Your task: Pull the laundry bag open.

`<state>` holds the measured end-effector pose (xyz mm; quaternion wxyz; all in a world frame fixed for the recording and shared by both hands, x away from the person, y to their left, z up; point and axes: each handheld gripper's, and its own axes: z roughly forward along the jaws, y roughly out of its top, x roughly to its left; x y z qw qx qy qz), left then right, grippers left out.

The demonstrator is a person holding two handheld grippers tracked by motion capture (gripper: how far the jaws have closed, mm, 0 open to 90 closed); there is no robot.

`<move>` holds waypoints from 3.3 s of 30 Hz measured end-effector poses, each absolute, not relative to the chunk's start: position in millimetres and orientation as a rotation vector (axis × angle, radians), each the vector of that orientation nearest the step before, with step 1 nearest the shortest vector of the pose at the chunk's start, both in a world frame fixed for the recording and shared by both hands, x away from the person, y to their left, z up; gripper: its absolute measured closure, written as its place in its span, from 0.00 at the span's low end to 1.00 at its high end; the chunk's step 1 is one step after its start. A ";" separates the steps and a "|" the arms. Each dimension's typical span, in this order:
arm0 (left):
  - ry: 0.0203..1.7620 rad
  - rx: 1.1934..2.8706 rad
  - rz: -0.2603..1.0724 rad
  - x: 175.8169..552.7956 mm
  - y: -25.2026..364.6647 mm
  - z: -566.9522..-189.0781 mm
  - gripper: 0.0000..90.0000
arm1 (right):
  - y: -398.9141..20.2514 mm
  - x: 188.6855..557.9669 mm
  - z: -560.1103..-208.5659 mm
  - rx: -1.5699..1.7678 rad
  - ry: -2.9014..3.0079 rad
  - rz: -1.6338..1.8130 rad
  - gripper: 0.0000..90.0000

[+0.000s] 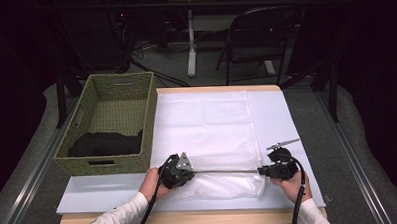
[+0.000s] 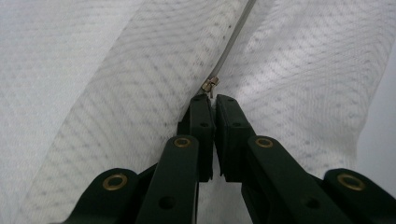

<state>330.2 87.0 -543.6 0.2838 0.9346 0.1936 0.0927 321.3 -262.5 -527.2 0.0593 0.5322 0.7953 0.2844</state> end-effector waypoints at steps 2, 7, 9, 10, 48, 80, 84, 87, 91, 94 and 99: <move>0.529 2.501 0.247 329.3 90.5 -543.6 0.96 | -262.3 321.2 -527.1 1.618 2.410 0.858 0.94; 0.546 2.504 0.251 327.3 100.0 -543.3 0.96 | -262.2 321.1 -526.9 1.619 2.411 0.854 0.94; 0.556 2.504 0.245 326.7 103.5 -543.3 0.96 | -262.3 321.3 -527.1 1.616 2.413 0.854 0.94; 0.562 2.504 0.249 326.3 105.1 -543.2 0.96 | -262.2 321.3 -527.1 1.617 2.413 0.853 0.94; 0.777 2.503 0.235 304.4 188.2 -538.2 0.96 | -260.5 322.1 -528.4 1.607 2.417 0.817 0.94; 0.856 2.420 0.235 298.2 220.1 -525.2 0.90 | -269.1 325.3 -529.2 1.606 2.408 0.727 0.78; 0.862 2.384 0.230 295.3 225.8 -518.7 0.76 | -270.2 323.7 -526.2 1.590 2.419 0.740 0.60; 0.882 2.361 0.239 293.0 228.3 -514.1 0.62 | -270.9 322.2 -521.3 1.580 2.410 0.762 0.48; 0.893 2.335 0.247 290.2 231.6 -509.8 0.47 | -271.5 319.4 -514.5 1.515 2.410 0.810 0.33; 0.907 2.313 0.244 289.6 233.6 -507.8 0.36 | -267.6 316.6 -510.0 1.474 2.425 0.853 0.25; 0.930 2.310 0.243 288.0 233.7 -507.7 0.25 | -257.4 313.6 -507.5 1.377 2.483 0.881 0.16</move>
